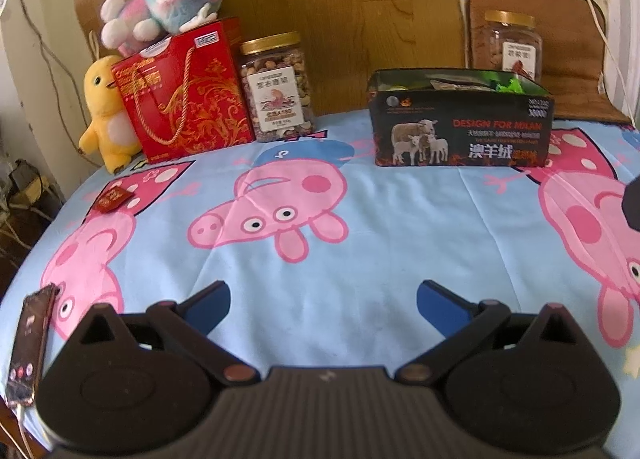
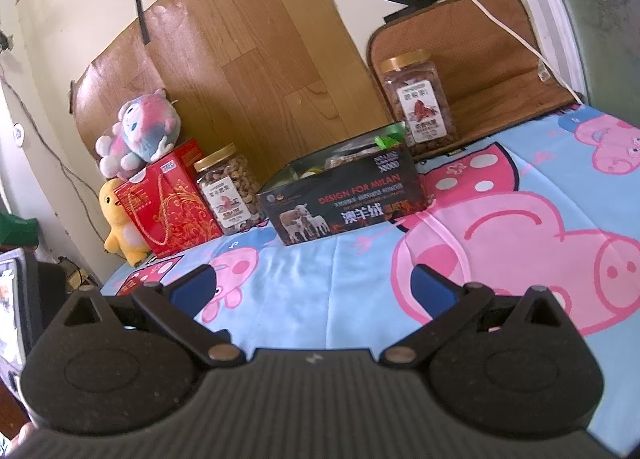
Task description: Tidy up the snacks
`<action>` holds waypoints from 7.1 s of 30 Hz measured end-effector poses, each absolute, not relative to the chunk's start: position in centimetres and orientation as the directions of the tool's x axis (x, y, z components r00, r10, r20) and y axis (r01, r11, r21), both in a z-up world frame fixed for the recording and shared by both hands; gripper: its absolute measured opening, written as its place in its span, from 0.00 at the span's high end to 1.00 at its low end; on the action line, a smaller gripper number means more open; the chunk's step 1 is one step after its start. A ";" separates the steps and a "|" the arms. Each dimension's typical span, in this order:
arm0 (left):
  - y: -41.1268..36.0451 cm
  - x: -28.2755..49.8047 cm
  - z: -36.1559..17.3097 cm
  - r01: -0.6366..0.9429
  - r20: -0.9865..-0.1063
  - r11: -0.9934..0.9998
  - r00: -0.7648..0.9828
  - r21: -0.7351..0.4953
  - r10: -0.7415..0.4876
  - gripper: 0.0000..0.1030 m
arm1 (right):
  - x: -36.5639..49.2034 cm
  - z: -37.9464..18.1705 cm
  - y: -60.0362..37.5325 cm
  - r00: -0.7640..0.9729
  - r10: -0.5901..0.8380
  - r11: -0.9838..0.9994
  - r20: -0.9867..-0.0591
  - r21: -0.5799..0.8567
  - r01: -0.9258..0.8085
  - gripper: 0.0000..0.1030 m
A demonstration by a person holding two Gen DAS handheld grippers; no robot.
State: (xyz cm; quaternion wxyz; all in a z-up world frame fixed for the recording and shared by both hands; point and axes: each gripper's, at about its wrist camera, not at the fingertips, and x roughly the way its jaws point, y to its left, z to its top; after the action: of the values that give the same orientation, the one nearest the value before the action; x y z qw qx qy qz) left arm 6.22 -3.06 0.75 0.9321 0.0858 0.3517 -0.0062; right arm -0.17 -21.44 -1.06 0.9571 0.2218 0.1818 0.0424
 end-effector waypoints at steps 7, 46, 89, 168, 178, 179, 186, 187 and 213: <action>-2.3 5.3 1.6 0.061 -0.628 0.988 0.777 0.140 0.041 0.00 | -0.4 -1.0 -21.4 0.923 0.186 0.886 -0.338 0.465 -0.009 0.00; 2.0 9.3 -2.7 0.100 -0.655 0.994 0.754 0.045 -0.046 0.00 | 4.8 -3.3 -20.0 0.896 0.101 0.902 -0.433 0.420 0.101 0.00; -3.1 8.9 0.4 0.131 -0.640 0.981 0.769 0.143 -0.009 0.00 | 3.4 -3.2 -23.7 0.927 0.164 0.868 -0.336 0.496 0.026 0.00; -5.6 8.5 4.0 0.054 -0.592 0.984 0.804 0.167 0.057 0.00 | 0.9 1.4 -24.0 0.940 0.221 0.905 -0.261 0.413 -0.098 0.00; -5.7 8.6 3.6 0.052 -0.604 0.984 0.795 0.172 0.063 0.00 | 0.8 1.2 -24.1 0.941 0.220 0.905 -0.258 0.413 -0.098 0.00; -5.6 8.6 3.6 0.052 -0.605 0.984 0.793 0.170 0.062 0.00 | 0.8 1.2 -24.1 0.940 0.220 0.905 -0.260 0.414 -0.097 0.00; -5.8 8.6 3.5 0.062 -0.613 0.982 0.788 0.176 0.060 0.00 | 0.7 1.2 -24.0 0.939 0.224 0.905 -0.260 0.414 -0.101 0.00; -5.9 8.6 3.5 0.064 -0.614 0.982 0.787 0.176 0.059 0.00 | 0.7 1.2 -24.0 0.939 0.225 0.905 -0.259 0.413 -0.102 0.00; -6.4 8.0 3.5 0.108 -0.638 0.983 0.770 0.148 0.012 0.00 | 0.5 0.8 -23.9 0.937 0.226 0.900 -0.265 0.425 -0.096 0.00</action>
State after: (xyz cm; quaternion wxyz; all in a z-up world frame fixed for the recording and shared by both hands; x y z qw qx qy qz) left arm 7.99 -6.36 3.46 0.9367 0.0882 0.3380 -0.0257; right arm 0.48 -23.94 0.84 0.9621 0.2075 0.1558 0.0837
